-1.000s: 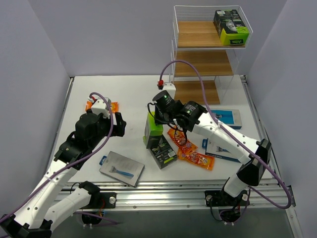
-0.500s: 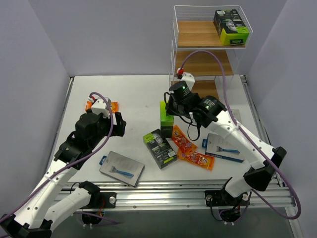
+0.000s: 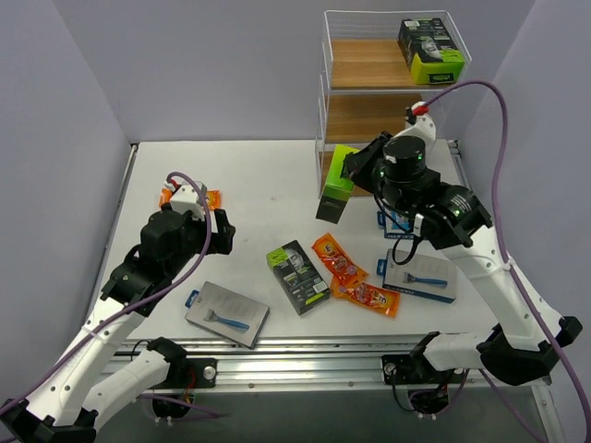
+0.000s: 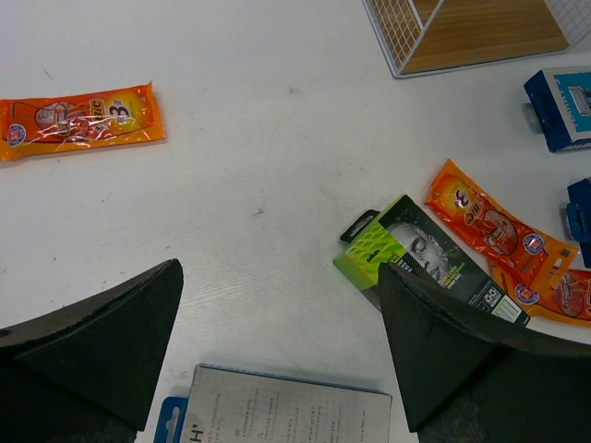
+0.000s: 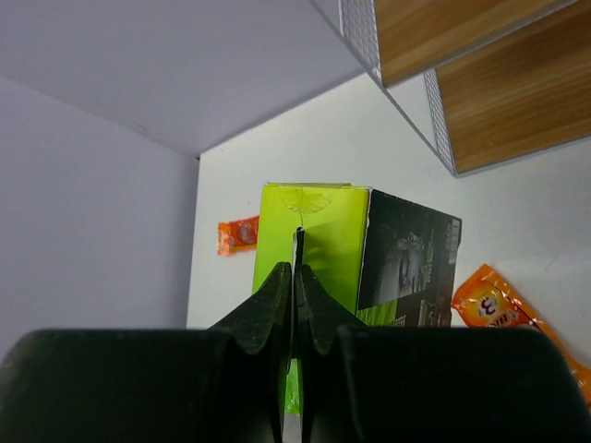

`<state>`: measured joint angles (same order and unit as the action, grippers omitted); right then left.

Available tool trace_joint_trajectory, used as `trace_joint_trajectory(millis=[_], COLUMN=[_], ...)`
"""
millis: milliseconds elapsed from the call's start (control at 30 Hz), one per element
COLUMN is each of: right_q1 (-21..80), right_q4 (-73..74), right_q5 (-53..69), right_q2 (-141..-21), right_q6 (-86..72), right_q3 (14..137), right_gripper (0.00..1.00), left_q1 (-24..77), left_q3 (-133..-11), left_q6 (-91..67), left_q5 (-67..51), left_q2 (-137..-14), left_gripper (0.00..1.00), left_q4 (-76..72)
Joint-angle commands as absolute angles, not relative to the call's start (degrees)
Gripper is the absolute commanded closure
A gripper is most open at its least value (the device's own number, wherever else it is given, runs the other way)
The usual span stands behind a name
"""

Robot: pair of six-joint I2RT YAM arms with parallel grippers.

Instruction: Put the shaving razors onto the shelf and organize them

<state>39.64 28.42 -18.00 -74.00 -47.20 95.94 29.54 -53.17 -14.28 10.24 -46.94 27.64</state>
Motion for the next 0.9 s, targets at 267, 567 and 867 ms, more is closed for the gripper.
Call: trace_joint_trajectory(millis=[267, 567, 867], right_q1=[37.97, 37.88, 37.88], right_q4=[13.64, 6.69, 0.61], right_q5=[-28.82, -34.45, -36.65], right_q2=[-67.77, -67.85, -69.87], right_q6=[-49.92, -49.57, -48.34], right_q3=[101.25, 103.54, 104.41], right_gripper=[1.00, 1.00, 1.00], left_q1=[29.71, 29.79, 29.79], left_q3=[-53.26, -53.17, -53.26], left_q6=[-13.54, -13.97, -17.92], left_q5=[9.32, 7.91, 3.44], left_q2=[-46.67, -47.20, -49.21], left_gripper=[0.05, 0.04, 0.04], left_q4=[25.84, 25.49, 24.00])
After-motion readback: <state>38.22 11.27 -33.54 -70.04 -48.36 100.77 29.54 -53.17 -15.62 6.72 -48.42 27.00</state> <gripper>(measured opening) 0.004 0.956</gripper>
